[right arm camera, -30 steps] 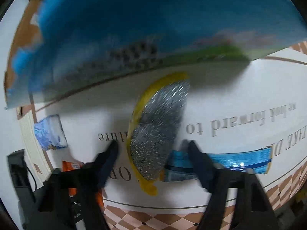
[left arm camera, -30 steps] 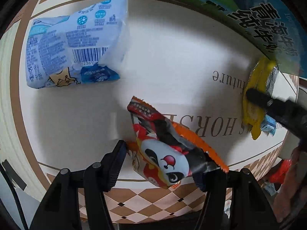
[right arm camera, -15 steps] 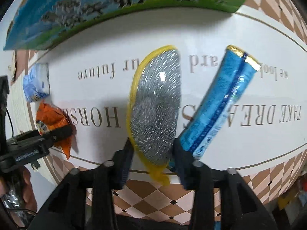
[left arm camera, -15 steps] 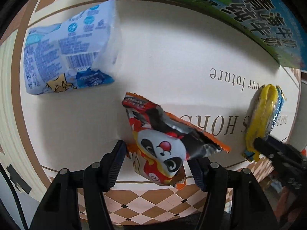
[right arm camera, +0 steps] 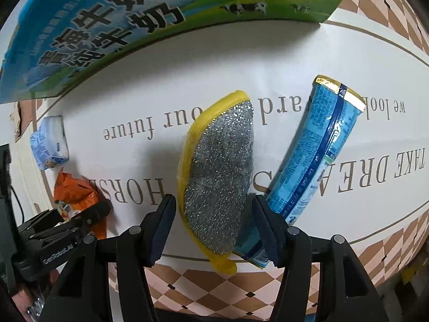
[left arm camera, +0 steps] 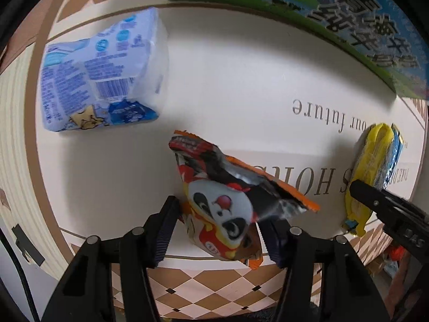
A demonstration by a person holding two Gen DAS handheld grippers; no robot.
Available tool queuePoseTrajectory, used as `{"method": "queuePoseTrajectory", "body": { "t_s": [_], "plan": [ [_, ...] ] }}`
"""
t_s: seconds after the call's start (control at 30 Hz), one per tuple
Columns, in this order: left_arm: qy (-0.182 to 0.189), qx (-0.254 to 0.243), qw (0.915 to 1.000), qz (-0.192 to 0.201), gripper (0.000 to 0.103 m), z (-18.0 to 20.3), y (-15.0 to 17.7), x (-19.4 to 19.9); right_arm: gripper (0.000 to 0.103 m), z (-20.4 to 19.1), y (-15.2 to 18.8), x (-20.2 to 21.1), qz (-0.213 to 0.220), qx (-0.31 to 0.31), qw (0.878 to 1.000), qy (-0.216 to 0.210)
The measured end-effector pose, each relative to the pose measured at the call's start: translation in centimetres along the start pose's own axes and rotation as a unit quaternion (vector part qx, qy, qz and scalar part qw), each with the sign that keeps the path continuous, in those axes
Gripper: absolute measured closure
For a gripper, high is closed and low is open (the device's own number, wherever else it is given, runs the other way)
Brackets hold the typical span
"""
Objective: Organize soft objects
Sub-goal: 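Place the panda bag and sponge into the box and open both tools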
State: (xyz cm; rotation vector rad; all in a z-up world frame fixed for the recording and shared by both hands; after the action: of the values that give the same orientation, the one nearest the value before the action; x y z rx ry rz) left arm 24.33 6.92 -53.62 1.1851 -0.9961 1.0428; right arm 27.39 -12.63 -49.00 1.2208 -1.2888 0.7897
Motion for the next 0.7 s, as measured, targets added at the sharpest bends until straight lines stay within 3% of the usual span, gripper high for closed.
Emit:
{"method": "queuePoseTrajectory", "body": {
  "t_s": [0.03,0.07,0.1,0.23,0.43,0.57,0.7],
  "plan": [
    [-0.006,0.005,0.9999,0.012,0.050,-0.2,0.2,0.5,0.058,-0.6,0.4,-0.5,0.001,0.000,1.000,0.001],
    [-0.011,0.005,0.9997,0.023,0.050,-0.1,0.3,1.0,0.058,-0.6,0.4,-0.5,0.003,0.001,1.000,0.005],
    [-0.010,0.005,0.9995,0.030,0.065,0.2,0.5,1.5,0.060,-1.3,0.3,-0.7,0.008,0.005,1.000,0.012],
    [0.016,-0.010,0.9985,0.051,0.065,2.3,1.3,4.6,0.061,-3.0,1.6,1.2,0.021,0.033,0.999,0.006],
    [0.063,-0.029,0.9909,0.115,0.065,5.6,0.3,13.0,0.061,-6.6,2.5,9.1,0.081,0.072,0.993,-0.044],
    [0.089,-0.045,0.9848,0.142,0.065,7.0,-2.6,18.8,0.061,-8.7,1.2,15.7,0.129,0.090,0.985,-0.074],
    [0.064,-0.053,0.9872,0.137,0.065,5.8,-8.0,21.1,0.061,-10.5,-3.0,20.4,0.160,0.099,0.977,-0.096]
  ]
}}
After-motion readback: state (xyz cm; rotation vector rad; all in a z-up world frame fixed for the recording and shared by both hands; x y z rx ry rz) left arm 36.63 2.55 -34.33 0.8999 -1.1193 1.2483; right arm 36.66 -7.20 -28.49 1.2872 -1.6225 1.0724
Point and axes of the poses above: each gripper's, at about its wrist camera, not at the fingertips, and x roughly against the way its jaws point, z to its right, y to its underside, the point moved 10 cm from there along -x, roughly the way its jaws point
